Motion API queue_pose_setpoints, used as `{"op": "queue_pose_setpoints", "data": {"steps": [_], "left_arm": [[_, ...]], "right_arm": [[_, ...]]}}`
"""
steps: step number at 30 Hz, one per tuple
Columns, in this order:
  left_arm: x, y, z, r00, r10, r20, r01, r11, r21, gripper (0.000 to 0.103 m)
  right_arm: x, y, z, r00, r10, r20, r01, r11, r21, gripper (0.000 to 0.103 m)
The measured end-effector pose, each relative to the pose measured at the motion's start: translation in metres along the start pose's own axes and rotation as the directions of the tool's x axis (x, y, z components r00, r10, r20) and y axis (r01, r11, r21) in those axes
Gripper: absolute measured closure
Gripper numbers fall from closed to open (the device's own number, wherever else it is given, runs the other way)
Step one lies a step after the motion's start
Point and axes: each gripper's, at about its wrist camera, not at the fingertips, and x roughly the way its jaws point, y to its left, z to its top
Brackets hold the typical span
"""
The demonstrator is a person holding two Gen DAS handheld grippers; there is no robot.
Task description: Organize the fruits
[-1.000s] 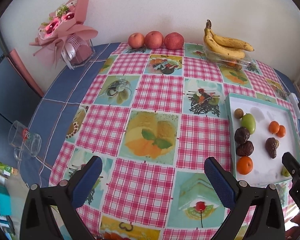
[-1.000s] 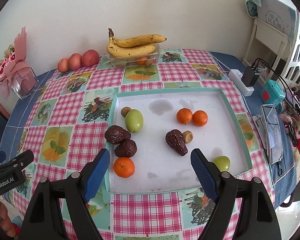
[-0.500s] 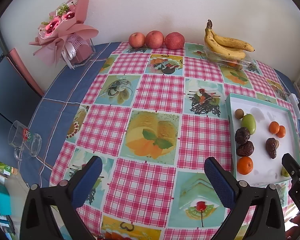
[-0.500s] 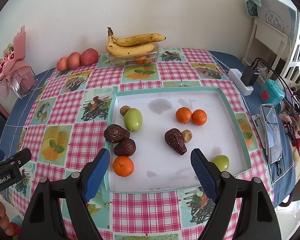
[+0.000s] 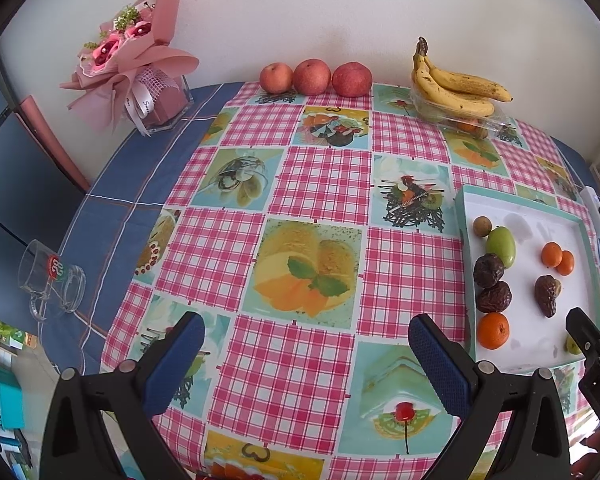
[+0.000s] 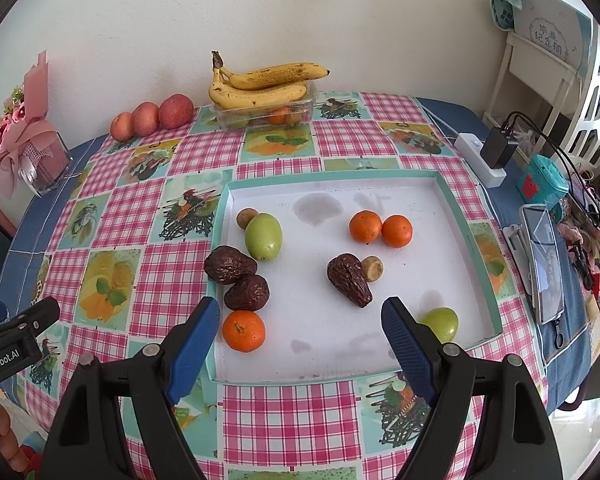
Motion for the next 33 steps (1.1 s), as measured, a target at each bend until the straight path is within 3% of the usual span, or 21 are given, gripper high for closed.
{"op": "queue_pose_setpoints", "data": {"steps": [33], "left_arm": [[-0.0003,-0.0004,-0.0008,1.000,0.000,0.001,0.000,1.000,-0.001,0.000]], "right_arm": [[0.0023,0.0016,-0.0011,1.000,-0.004,-0.010,0.004,1.000,-0.005,0.019]]}}
